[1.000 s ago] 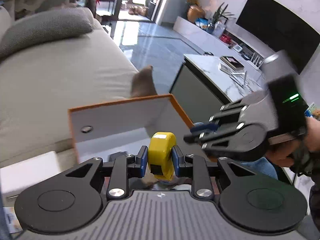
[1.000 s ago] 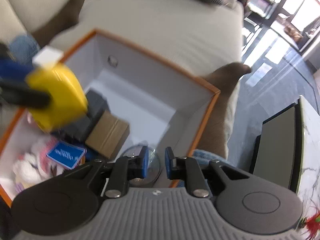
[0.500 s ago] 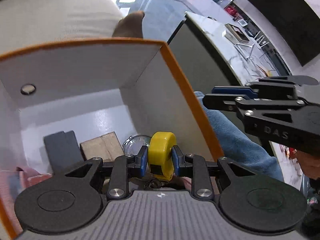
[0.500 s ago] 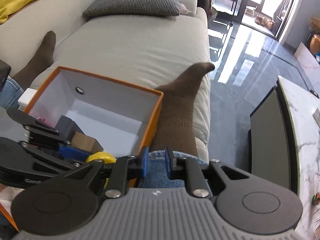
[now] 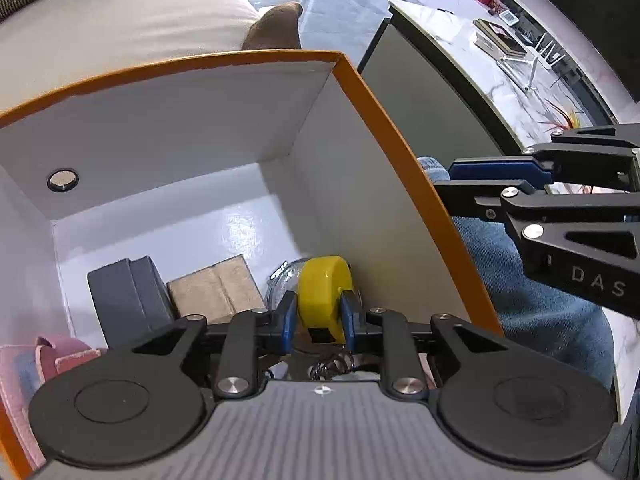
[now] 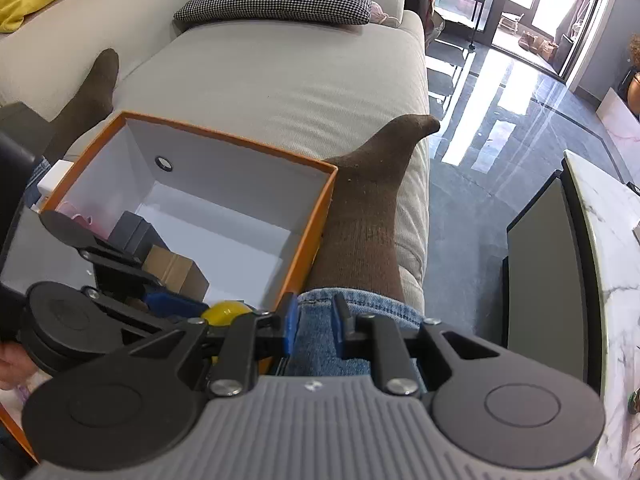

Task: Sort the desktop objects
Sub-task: 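Lower the yellow tape measure into the orange box with the left gripper, then open the left gripper on the tape measure and move both grippers to the sofa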

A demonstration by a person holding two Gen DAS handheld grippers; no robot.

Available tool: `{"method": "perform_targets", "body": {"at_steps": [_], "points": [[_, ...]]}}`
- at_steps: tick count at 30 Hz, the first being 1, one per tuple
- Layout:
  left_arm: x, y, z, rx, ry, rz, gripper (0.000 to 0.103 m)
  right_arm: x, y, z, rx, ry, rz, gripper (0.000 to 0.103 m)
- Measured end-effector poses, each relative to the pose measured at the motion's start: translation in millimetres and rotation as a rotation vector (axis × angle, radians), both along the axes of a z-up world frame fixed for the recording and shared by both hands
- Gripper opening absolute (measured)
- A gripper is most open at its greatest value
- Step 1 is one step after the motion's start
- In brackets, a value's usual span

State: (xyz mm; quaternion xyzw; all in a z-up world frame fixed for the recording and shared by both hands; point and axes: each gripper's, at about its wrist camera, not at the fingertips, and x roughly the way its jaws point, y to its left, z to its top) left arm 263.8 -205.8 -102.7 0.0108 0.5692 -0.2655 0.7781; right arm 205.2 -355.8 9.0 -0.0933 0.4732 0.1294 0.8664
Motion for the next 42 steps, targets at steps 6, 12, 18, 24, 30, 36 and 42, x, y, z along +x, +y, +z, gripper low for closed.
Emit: {"method": "perform_targets", "body": {"at_steps": [6, 12, 18, 24, 30, 36, 42], "points": [[-6.5, 0.2, 1.3, 0.019, 0.023, -0.038, 0.026, -2.0, 0.2, 2.9, -0.014, 0.002, 0.005, 0.02], [-10.4, -0.7, 2.5, 0.034, 0.014, -0.04, 0.026, -5.5, 2.6, 3.1, -0.032, 0.008, 0.009, 0.021], [-18.1, -7.6, 8.5, 0.065, -0.05, -0.063, 0.028, -7.9, 2.0, 3.1, -0.035, 0.014, 0.012, 0.022], [-25.7, -9.3, 19.3, 0.077, -0.123, -0.081, 0.036, -9.4, 2.3, 0.7, -0.039, 0.014, 0.014, 0.022], [-32.7, 5.0, 42.1, 0.03, -0.17, -0.074, 0.036, -11.0, 2.4, 3.1, -0.038, 0.003, 0.009, 0.022], [-55.8, 35.3, 79.1, 0.034, -0.268, -0.015, 0.036, -21.8, 13.5, 22.2, -0.043, -0.047, 0.025, 0.022], [-79.8, 81.7, 108.6, 0.064, -0.358, 0.091, 0.036, -39.0, 51.0, 39.5, -0.041, -0.112, 0.121, 0.026]]}}
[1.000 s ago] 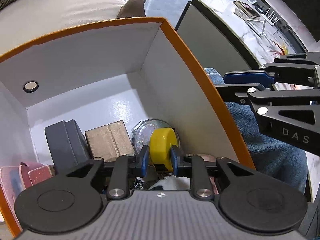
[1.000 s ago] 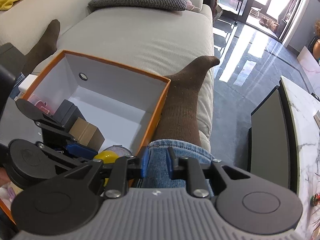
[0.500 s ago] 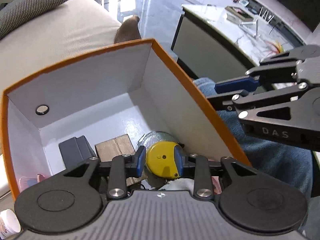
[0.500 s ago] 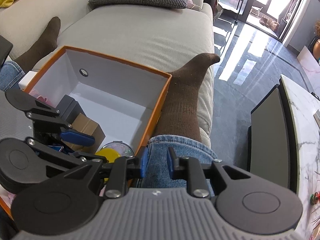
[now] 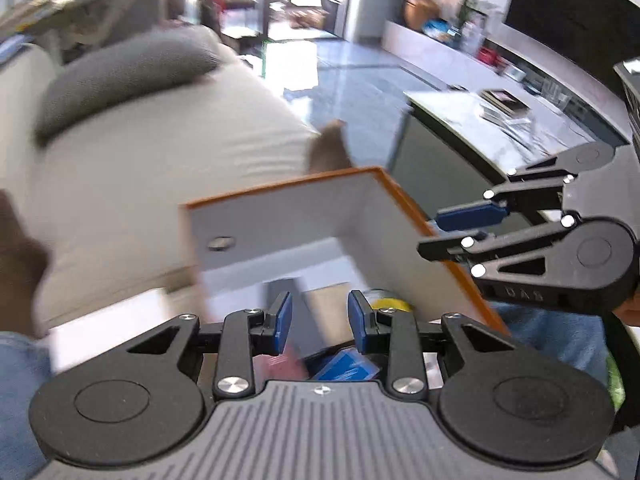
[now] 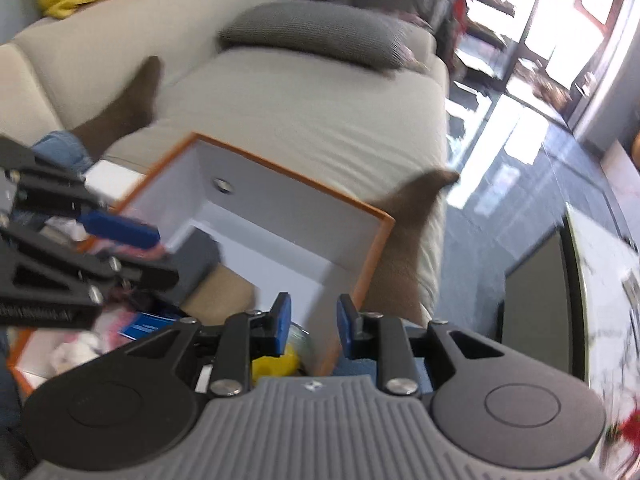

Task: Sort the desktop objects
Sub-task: 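Open the left gripper on the tape measure and move both grippers to the sofa, then grasp the white Vaseline tube by its crimped end with the left gripper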

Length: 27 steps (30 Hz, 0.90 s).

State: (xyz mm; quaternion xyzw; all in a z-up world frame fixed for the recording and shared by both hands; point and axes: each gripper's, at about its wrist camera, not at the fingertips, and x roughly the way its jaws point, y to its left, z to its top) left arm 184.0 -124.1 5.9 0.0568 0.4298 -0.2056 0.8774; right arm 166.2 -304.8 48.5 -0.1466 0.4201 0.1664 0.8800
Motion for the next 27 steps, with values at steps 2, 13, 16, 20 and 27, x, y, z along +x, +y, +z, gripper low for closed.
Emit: {"method": "perform_targets", "body": {"at_steps": [2, 13, 16, 20, 27], "points": [[-7.6, 17.9, 5.5, 0.021, -0.022, 0.039, 0.036, -4.9, 18.1, 2.9, -0.002, -0.021, 0.047, 0.027], [-28.1, 108.4, -17.1, 0.205, -0.003, 0.093, 0.036, -11.2, 130.9, -4.2, -0.032, -0.078, 0.342, 0.049], [-26.4, 120.5, -31.8, 0.287, 0.025, 0.051, 0.036, -7.4, 154.6, -8.6, -0.043, -0.067, 0.393, 0.055], [-21.1, 125.8, -56.7, 0.418, 0.075, -0.045, 0.046, 0.4, 183.2, -16.5, -0.087, -0.055, 0.461, 0.065], [-8.1, 127.8, -94.7, 0.603, 0.129, -0.221, 0.053, 21.7, 222.8, -38.0, -0.22, -0.024, 0.562, 0.066]]}}
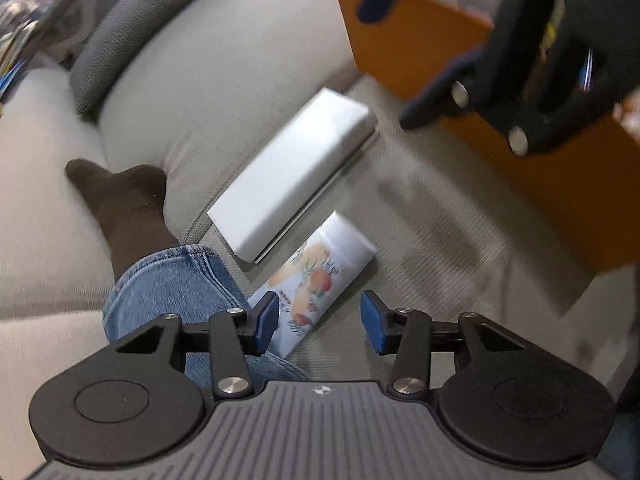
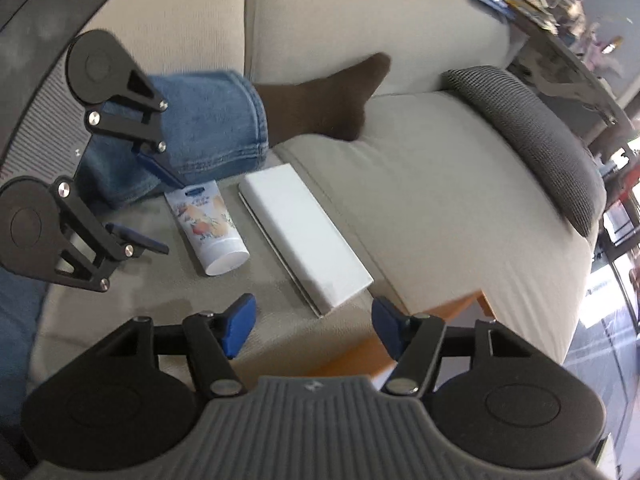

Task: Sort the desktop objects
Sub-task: 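Grasp the white Vaseline tube by its crimped end with the left gripper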

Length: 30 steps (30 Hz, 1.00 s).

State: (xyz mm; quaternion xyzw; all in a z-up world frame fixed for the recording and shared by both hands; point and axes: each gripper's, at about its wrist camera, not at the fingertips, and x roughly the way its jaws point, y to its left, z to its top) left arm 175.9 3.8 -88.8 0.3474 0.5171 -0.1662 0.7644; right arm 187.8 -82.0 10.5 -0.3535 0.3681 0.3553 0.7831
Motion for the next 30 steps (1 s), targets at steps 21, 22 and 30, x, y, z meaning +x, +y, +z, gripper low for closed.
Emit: {"method": "perform_targets", "body": {"at_steps": [21, 22, 30], "points": [[17.4, 11.0, -25.4, -0.071, 0.088, -0.032, 0.035, 33.9, 10.9, -22.3, -0.051, -0.002, 0.002, 0.066], [15.0, 8.8, -23.8, -0.087, 0.082, -0.039, 0.034, 33.8, 11.0, -21.8, -0.049, 0.0, 0.001, 0.066], [5.4, 8.1, -10.6, -0.151, 0.09, -0.035, 0.033, 30.0, 11.2, -19.5, -0.055, -0.001, -0.003, 0.066]]}}
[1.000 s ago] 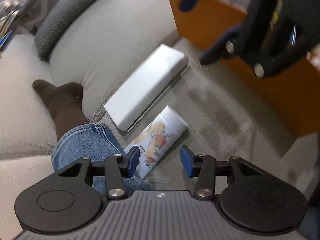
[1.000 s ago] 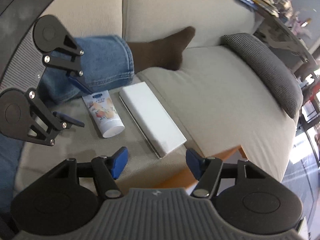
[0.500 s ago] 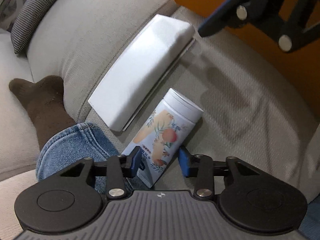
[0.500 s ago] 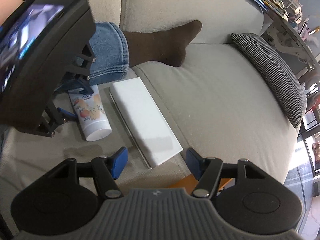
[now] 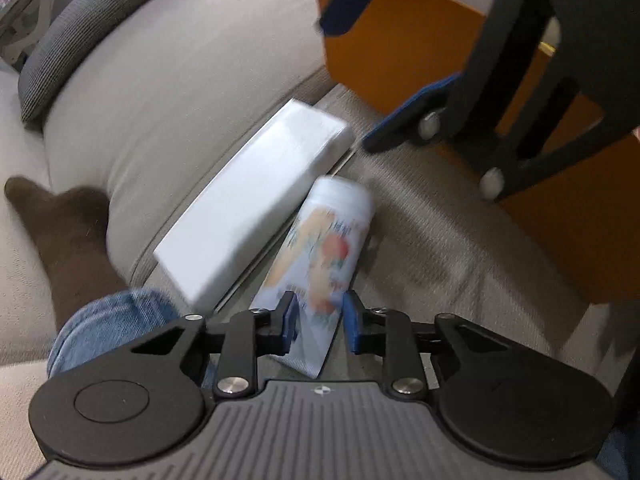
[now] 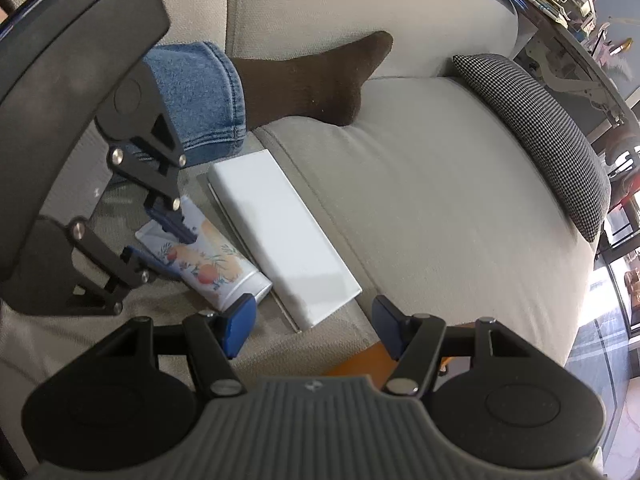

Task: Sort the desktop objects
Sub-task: 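Grasp the white Vaseline tube by its crimped end with the left gripper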

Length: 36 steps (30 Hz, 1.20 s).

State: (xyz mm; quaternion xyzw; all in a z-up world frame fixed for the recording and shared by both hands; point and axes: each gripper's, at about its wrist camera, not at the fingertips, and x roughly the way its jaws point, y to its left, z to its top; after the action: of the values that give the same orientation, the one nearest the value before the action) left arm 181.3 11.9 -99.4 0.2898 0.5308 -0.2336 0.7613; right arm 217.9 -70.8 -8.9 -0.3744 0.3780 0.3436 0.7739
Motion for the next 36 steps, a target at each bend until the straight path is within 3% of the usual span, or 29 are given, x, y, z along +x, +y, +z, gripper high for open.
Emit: {"method": "perform_targets", "body": {"at_steps": [2, 3, 7, 8, 11, 14, 17, 26, 31, 36], "points": [[4.2, 13.1, 7.9, -0.012, 0.014, 0.014, 0.054, -0.3, -2.5, 0.3, 0.0, 0.006, -0.005, 0.066], [3.3, 20.3, 12.5, -0.035, 0.027, 0.036, 0.058, -0.1, -4.2, 0.2, 0.001, 0.017, -0.008, 0.066], [11.6, 43.7, 29.4, -0.15, 0.1, 0.188, 0.058, 2.3, -6.5, -3.9, 0.018, 0.097, -0.017, 0.059], [11.5, 46.7, 31.3, -0.172, 0.11, 0.215, 0.058, 2.9, -5.7, -5.5, 0.024, 0.122, -0.018, 0.054], [25.4, 53.3, 33.7, -0.167, 0.11, 0.228, 0.061, 3.7, 1.6, -12.7, 0.021, 0.181, -0.002, 0.04], [37.4, 48.6, 18.1, -0.131, 0.139, 0.205, 0.062, 3.4, 13.4, -19.2, 0.004, 0.232, 0.083, 0.041], [41.9, 53.7, 10.2, -0.147, 0.157, 0.236, 0.062, 7.4, 30.5, -24.8, -0.025, 0.281, 0.186, 0.045], [33.1, 72.9, 24.8, -0.234, 0.185, 0.289, 0.062, 7.1, 75.2, -46.8, -0.093, 0.269, 0.446, 0.054], [32.7, 78.0, 24.4, -0.273, 0.191, 0.3, 0.062, 7.0, 88.3, -58.2, -0.133, 0.293, 0.504, 0.061], [31.6, 81.8, 27.7, -0.302, 0.194, 0.32, 0.062, 10.6, 94.2, -61.2, -0.127, 0.332, 0.477, 0.058]]}}
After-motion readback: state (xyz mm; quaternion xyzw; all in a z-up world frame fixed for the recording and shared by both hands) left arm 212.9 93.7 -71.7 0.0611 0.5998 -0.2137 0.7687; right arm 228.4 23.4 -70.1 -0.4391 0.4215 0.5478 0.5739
